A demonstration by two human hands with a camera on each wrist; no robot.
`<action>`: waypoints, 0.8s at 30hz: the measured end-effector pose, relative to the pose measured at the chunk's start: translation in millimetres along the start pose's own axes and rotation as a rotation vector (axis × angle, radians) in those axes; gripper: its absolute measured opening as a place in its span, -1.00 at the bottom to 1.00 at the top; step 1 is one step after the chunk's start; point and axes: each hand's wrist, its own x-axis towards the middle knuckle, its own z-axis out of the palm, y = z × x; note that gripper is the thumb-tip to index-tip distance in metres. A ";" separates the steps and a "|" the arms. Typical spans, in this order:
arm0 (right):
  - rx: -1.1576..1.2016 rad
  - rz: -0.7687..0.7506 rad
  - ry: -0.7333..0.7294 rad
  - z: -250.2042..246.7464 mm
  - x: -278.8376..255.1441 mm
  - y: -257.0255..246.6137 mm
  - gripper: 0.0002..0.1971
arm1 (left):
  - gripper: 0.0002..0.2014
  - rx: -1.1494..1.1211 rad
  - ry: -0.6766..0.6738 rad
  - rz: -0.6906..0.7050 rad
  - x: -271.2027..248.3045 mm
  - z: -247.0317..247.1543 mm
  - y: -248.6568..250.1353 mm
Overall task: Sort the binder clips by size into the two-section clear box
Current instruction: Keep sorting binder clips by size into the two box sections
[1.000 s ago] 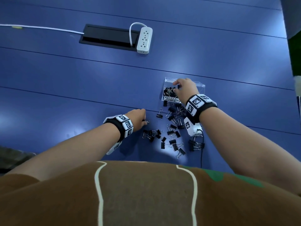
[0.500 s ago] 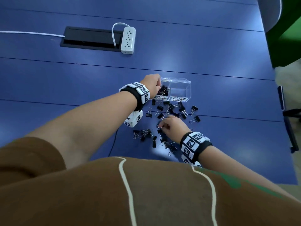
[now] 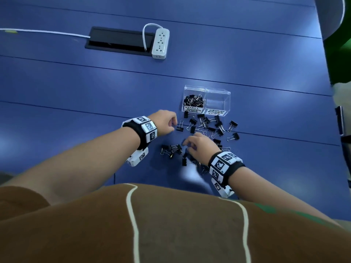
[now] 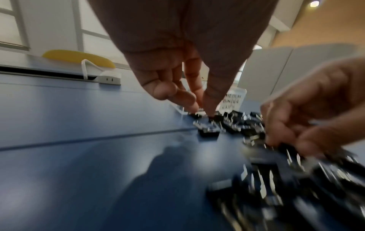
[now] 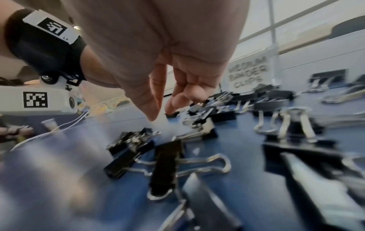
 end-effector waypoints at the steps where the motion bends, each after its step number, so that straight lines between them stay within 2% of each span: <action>1: -0.008 -0.033 -0.028 5.6 1.9 -5.2 -0.72 | -0.82 0.012 -0.042 -0.017 -9.2 6.2 -6.2; 4: -0.061 -0.044 -0.077 17.2 8.6 -13.3 -0.67 | -0.75 0.033 -0.079 -0.050 -32.0 27.5 -20.9; 7: -0.065 0.003 -0.069 15.8 13.9 -10.2 -0.74 | -0.67 0.018 -0.064 -0.054 -42.0 47.5 -29.2; 17: 0.078 0.164 0.071 -9.5 19.1 0.7 -0.88 | -0.77 -0.098 0.053 -0.093 -40.8 58.6 -26.0; 24: 0.313 0.255 0.136 -17.0 15.9 11.0 -0.73 | -0.82 -0.419 0.211 -0.143 -33.4 53.4 -18.2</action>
